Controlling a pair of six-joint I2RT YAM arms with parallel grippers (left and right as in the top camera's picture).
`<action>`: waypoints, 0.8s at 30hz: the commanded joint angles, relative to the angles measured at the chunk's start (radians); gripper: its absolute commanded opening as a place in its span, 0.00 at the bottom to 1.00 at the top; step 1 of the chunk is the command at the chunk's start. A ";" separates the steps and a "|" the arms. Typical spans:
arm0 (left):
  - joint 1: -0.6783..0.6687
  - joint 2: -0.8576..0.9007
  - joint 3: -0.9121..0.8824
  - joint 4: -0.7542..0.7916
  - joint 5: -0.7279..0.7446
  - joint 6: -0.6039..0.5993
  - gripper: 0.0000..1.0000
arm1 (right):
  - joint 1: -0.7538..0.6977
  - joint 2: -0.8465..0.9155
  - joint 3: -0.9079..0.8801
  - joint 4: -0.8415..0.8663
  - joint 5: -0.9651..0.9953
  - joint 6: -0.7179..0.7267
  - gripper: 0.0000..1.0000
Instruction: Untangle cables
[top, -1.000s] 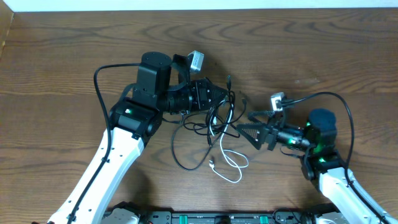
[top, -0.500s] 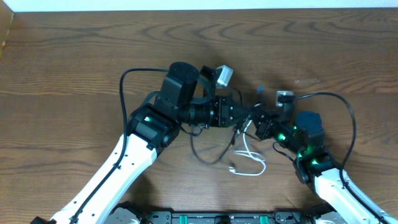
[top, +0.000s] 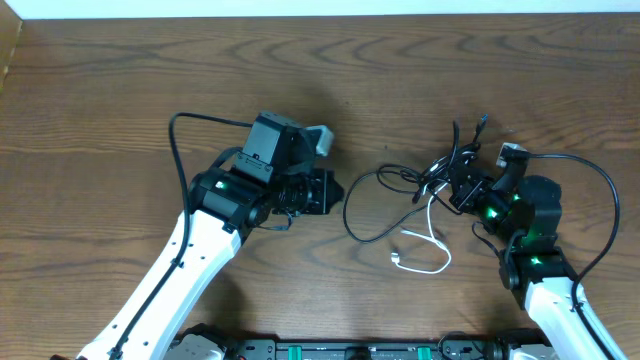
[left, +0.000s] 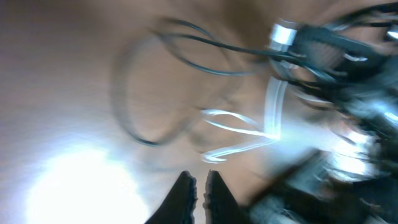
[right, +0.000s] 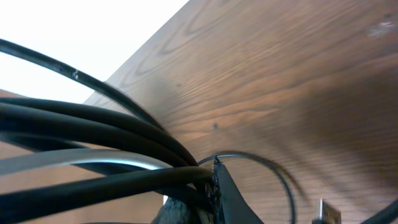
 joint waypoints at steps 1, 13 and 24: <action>0.004 -0.015 0.024 -0.013 -0.177 -0.011 0.44 | -0.006 -0.024 0.002 0.003 -0.152 0.010 0.01; -0.034 -0.015 0.021 0.081 0.351 0.478 0.64 | -0.006 -0.024 0.002 -0.138 -0.248 0.120 0.01; -0.292 -0.015 0.021 0.204 -0.164 0.421 0.66 | -0.005 -0.024 0.002 -0.266 -0.375 0.246 0.01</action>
